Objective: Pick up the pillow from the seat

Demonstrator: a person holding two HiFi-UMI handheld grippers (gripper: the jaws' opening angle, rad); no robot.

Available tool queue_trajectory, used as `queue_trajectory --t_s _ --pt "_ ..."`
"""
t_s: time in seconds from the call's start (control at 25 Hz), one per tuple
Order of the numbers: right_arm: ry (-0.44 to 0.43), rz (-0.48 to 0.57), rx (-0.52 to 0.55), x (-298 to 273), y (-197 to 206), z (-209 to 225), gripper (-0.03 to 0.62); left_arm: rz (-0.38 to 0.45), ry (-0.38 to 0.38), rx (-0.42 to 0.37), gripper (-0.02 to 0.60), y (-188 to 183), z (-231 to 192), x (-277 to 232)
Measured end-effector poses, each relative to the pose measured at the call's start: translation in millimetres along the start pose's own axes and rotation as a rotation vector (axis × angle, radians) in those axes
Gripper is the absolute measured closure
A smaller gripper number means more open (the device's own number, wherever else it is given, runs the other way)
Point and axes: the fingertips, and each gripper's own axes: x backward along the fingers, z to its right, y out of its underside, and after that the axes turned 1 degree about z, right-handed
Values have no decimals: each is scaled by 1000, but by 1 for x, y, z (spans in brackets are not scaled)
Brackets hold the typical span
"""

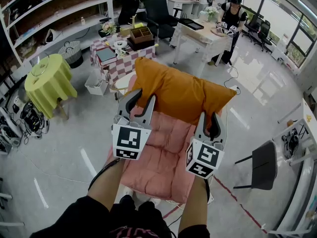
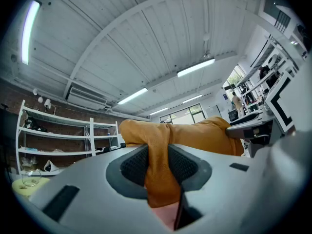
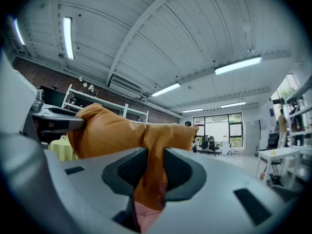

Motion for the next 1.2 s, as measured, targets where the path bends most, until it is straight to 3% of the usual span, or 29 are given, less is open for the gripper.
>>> queue_trajectory --t_s 1.2 --pt "3 -8 1 -21 8 -2 488 -2 -2 -3 459 10 -6 -18"
